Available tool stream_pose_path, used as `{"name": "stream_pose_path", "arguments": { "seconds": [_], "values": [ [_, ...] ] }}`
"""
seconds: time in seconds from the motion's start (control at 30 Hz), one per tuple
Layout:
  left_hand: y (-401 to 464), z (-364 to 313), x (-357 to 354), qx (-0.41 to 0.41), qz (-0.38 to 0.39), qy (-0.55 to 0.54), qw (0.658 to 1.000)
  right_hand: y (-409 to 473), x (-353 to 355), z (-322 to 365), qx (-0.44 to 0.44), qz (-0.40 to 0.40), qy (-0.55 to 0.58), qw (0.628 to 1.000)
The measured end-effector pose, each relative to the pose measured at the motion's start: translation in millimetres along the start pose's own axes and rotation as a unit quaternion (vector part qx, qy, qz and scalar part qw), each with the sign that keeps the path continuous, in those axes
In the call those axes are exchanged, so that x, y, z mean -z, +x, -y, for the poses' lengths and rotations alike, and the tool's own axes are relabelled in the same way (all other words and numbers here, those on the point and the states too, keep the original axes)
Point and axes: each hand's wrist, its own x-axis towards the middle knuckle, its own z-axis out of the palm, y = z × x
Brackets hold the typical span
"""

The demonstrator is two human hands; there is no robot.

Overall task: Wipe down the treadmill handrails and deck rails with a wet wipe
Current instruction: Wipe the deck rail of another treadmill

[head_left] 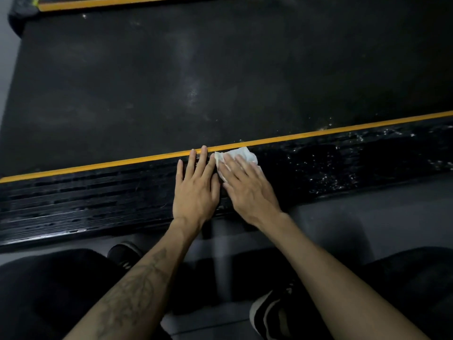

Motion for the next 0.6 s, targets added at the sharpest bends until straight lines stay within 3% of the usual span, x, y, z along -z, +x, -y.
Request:
{"name": "stream_pose_path", "arguments": {
  "seconds": [0.03,0.2,0.4,0.5,0.6],
  "values": [
    [0,-1,0,0.002,-0.003,0.005,1.0,0,1,-12,-0.004,-0.001,0.001,1.0],
    [1,-5,0,0.002,0.006,0.027,1.0,-2,9,-17,-0.204,-0.057,0.095,0.973],
    [1,-3,0,-0.005,0.011,0.029,1.0,9,7,-6,-0.052,-0.015,0.049,0.997],
    [2,-3,0,-0.009,0.024,0.036,0.999,7,6,-23,-0.123,-0.037,0.057,0.99],
    [2,-4,0,-0.007,0.029,0.044,0.999,15,4,3,-0.194,-0.071,0.094,0.974]
  ]
}}
